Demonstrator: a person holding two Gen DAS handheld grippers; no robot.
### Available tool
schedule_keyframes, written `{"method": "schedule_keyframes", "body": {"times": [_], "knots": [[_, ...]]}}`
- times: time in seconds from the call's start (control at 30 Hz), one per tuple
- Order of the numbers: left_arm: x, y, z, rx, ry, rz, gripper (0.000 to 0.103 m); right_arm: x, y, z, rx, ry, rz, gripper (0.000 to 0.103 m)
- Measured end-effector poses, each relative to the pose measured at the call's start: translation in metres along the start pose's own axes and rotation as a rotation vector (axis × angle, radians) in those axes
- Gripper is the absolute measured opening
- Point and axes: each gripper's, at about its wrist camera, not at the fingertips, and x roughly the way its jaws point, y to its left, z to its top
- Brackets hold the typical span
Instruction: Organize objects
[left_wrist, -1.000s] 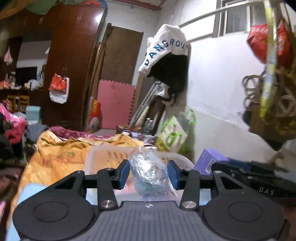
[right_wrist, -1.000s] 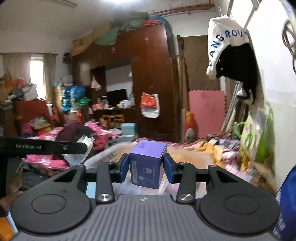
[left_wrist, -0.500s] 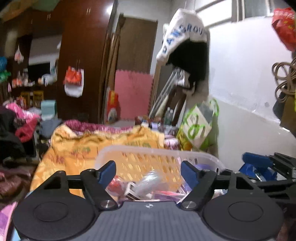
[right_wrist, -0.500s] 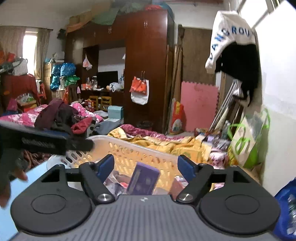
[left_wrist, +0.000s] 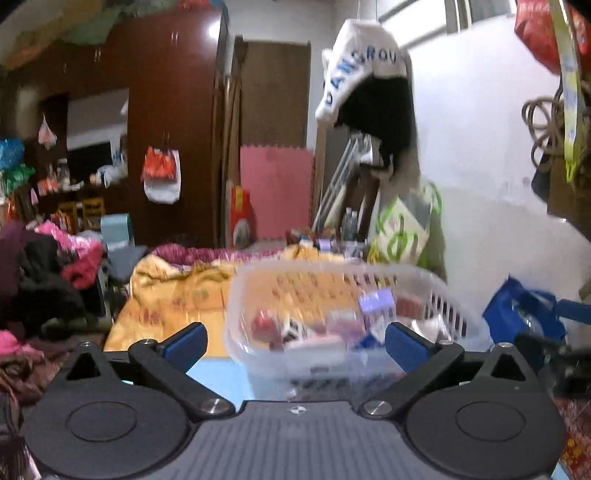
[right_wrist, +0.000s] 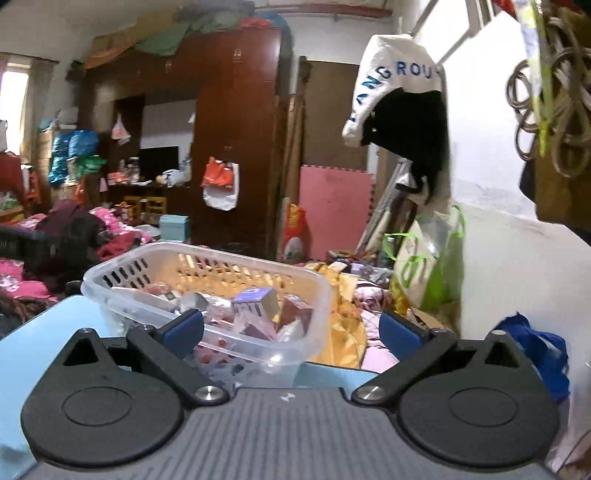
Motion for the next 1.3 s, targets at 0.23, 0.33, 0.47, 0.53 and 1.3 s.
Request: {"method": "schedule_keyframes", "body": {"times": [0.23, 0.33, 0.47, 0.53, 1.3], "knots": [[0.005, -0.008, -0.021, 0.0, 0.071, -0.048, 0.103, 0.016, -0.004, -0.002, 0.06, 0.095, 0.101, 0.103], [-0.001, -0.011, -0.024, -0.01, 0.075, -0.073, 0.103, 0.017, -0.002, -0.004, 0.046, 0.096, 0.109, 0.103], [-0.004, -0.023, -0.025, 0.015, 0.073, -0.064, 0.103, 0.015, 0.0, -0.005, 0.054, 0.091, 0.122, 0.103], [-0.005, -0.027, -0.026, 0.024, 0.072, -0.063, 0.103, 0.013, 0.0, -0.008, 0.06, 0.09, 0.123, 0.103], [-0.008, -0.041, -0.026, 0.074, 0.067, -0.036, 0.103, 0.01, -0.007, -0.015, 0.103, 0.084, 0.135, 0.103]]}}
